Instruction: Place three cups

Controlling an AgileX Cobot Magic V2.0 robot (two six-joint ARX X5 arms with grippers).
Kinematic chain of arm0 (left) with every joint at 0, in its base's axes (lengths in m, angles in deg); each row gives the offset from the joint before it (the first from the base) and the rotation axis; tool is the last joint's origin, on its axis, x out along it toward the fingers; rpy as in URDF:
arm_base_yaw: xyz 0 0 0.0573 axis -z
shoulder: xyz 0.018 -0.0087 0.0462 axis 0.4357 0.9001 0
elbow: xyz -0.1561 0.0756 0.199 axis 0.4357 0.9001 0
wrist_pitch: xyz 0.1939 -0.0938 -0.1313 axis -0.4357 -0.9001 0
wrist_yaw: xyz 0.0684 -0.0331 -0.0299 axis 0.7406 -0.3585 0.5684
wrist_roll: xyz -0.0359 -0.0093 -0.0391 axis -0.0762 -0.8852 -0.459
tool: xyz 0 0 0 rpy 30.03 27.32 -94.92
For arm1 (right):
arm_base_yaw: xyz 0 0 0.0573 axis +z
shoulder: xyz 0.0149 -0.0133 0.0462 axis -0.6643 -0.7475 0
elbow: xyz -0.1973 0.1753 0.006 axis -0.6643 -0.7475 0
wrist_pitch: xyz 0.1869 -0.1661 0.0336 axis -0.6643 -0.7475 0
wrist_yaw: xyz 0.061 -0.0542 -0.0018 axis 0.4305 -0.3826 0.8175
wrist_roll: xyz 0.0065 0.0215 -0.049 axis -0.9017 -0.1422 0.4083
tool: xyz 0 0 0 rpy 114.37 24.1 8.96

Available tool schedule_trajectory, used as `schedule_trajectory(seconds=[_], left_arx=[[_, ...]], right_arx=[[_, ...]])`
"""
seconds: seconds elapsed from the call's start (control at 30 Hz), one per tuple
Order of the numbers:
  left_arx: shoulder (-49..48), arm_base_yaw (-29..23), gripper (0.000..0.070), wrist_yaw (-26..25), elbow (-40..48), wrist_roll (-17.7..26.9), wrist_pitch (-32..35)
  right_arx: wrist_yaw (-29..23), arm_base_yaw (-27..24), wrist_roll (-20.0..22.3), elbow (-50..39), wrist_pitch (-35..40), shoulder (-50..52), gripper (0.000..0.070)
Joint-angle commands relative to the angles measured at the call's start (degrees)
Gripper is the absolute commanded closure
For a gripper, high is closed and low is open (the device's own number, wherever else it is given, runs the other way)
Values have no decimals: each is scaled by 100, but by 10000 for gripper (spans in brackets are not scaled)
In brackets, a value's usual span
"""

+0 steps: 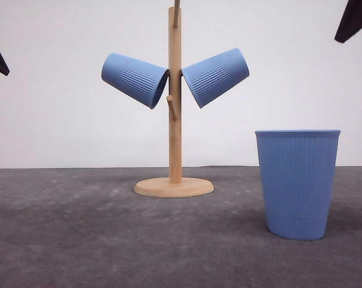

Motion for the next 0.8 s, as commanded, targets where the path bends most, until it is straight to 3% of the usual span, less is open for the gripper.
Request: schedule_trajectory(seconds=[0.0,0.2,0.4,0.77], left_arx=[[37,4,269,-10,-42,15,26],[37,4,269,-10,-42,15,28],[37,4,270,-10,-42,15,45],[37,4,270,-8,-42,15,66]], right_arx=[[-80,202,403,143,-162,-136,126],[-221,1085,958,185,-183,-435,126],[-892,1826,1398,185,106,-814,127],[-1058,2116,1585,185,694,-1916,167]])
